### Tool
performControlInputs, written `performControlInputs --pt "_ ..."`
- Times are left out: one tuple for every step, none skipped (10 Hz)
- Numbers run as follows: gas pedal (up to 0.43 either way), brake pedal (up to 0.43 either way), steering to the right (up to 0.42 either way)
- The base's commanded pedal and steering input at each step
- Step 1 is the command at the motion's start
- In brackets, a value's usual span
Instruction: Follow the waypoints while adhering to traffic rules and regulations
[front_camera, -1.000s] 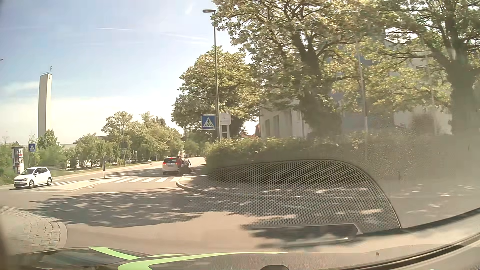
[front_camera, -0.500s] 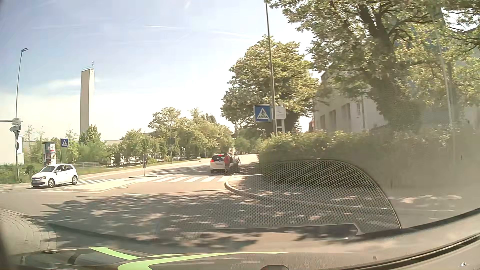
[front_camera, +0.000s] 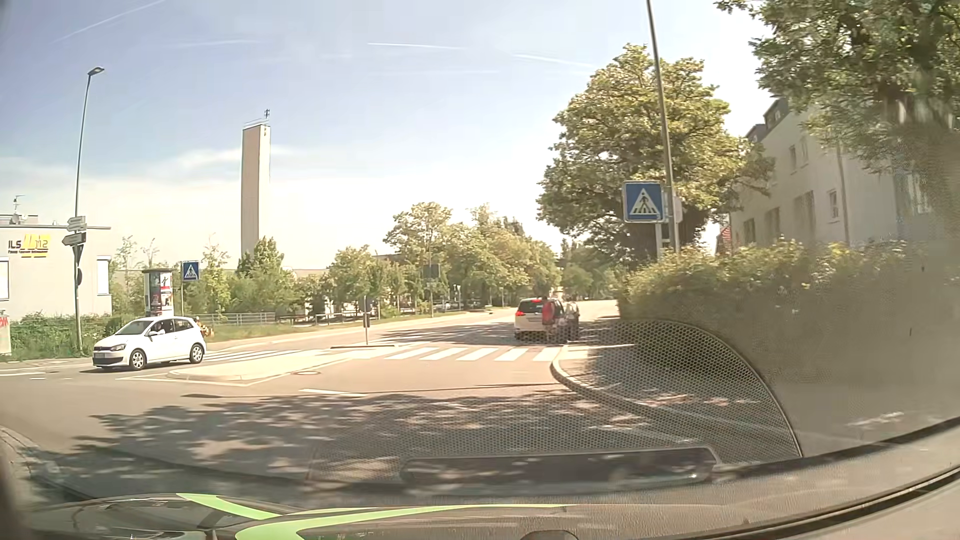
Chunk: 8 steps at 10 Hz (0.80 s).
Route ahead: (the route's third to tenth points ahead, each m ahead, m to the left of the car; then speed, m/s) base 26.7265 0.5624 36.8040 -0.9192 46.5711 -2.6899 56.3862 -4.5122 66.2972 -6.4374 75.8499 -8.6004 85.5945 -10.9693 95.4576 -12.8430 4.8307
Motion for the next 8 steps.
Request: performControlInputs --pt "0.0 0.22 -0.241" --pt "0.0 0.22 -0.229" --pt "0.0 0.22 -0.216" --pt "0.0 0.226 -0.201" --pt "0.0 0.232 -0.186" --pt "0.0 0.232 -0.166" --pt "0.0 0.232 -0.148" --pt "0.0 0.232 -0.119"
